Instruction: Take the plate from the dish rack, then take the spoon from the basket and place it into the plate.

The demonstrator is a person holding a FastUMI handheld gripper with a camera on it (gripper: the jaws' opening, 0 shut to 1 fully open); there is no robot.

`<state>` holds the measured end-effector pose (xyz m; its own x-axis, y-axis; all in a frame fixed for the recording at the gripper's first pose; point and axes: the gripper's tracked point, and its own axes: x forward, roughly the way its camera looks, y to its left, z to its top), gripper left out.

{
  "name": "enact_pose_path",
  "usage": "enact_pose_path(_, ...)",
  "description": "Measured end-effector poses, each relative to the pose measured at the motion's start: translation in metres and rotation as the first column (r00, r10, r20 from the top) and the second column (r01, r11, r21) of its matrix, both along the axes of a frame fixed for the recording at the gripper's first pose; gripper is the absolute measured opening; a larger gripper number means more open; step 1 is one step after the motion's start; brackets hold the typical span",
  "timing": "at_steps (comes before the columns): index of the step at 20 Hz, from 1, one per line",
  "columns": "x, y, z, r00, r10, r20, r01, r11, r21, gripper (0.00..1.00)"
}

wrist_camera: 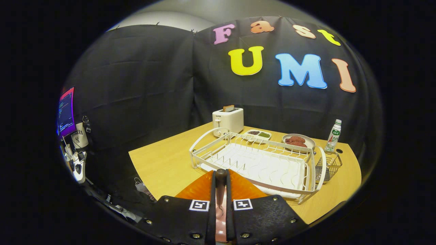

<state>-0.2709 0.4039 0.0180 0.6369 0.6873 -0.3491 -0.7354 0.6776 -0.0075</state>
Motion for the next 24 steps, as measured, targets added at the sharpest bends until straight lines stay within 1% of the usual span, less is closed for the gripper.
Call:
enact_pose_path(4,0.005,-0.011,0.004,1.0,-0.021,-0.002,0.021,1.0,0.002,0.12)
enact_pose_path(9,0.019,-0.021,0.024,0.999,-0.052,0.011,0.052,0.998,0.042,0.12)
enact_pose_path(18,0.023,-0.023,0.053,0.996,-0.051,0.077,0.045,0.996,0.076,0.12)
enact_pose_path(22,0.027,-0.028,0.059,0.994,-0.069,0.086,0.062,0.995,0.083,0.12)
enact_pose_path(24,0.03,-0.034,0.07,0.991,-0.088,0.103,0.078,0.992,0.097,0.12)
